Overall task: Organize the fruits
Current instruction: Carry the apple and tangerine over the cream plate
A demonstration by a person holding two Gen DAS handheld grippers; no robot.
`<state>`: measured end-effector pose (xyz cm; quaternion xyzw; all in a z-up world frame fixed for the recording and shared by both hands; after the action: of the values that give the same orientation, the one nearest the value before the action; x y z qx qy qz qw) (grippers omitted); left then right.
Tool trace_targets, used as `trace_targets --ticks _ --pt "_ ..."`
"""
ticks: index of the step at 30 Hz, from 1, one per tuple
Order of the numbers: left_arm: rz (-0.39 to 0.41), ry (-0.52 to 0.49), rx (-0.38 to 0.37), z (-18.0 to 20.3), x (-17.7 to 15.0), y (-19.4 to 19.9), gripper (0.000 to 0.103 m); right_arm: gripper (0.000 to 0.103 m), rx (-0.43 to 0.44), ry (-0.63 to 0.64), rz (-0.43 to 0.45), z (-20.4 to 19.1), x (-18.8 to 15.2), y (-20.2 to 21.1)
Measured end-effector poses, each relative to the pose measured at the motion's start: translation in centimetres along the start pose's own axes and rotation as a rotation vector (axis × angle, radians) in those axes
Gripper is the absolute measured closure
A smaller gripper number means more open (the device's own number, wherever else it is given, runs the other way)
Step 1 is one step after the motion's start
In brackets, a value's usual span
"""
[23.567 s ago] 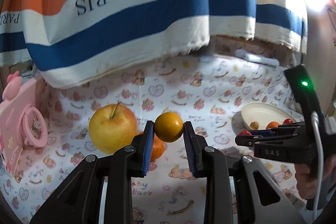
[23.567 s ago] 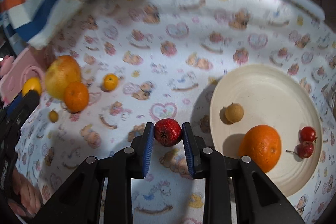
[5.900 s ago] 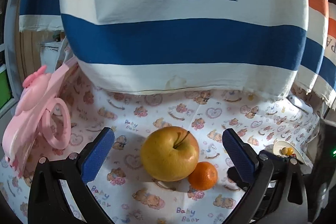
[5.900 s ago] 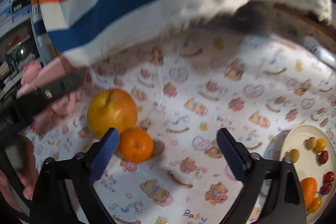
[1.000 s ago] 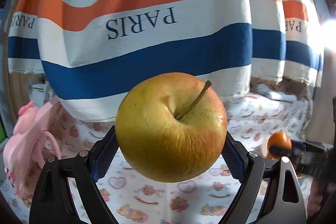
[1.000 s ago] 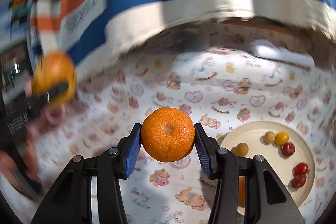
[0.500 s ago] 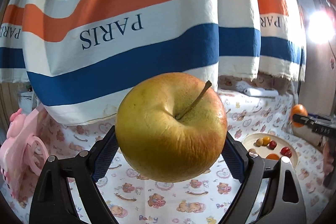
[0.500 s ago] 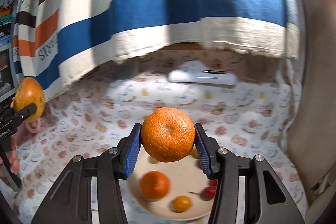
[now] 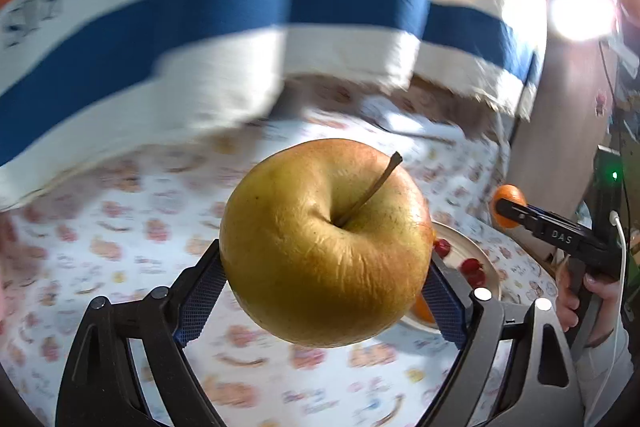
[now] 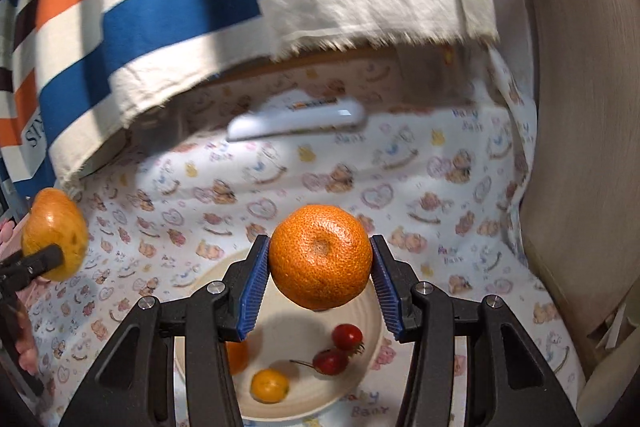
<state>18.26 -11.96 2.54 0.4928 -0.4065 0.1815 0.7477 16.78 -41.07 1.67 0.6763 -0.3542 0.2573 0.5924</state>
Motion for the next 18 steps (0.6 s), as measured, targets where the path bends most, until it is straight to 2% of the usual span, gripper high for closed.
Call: trace_targets --ticks 5,9,13,18 --pt "-0.081 -0.097 -0.034 5.3 0.8 -4.2 0.014 0.052 0.015 -0.058 -0.078 1.8 -0.4 -1.7" --pt "-0.142 -0.143 -0.074 8.6 1.3 -7.3 0.014 0.052 0.062 -0.099 -0.131 2.5 -0.8 -2.9" --pt "-0.212 -0.144 -0.122 10.6 1.5 -10.1 0.014 0.052 0.064 -0.118 -0.122 3.0 -0.7 -2.7" --pt "-0.272 -0.143 -0.129 12.0 1.2 -12.7 0.014 0.052 0.018 -0.114 -0.11 3.3 -0.6 -2.7"
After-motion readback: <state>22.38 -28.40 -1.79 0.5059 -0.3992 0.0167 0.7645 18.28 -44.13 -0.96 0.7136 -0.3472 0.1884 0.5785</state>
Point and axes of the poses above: each gripper's, at about its wrist camera, not at the fingertips, and y roughly against the way its jaws point, z to its right, x to its top, the point moved 4 cm from there along -y, roughly the way its jaws point, and after that the axes turned 9 degrees about -z, right-handed, at the moved point
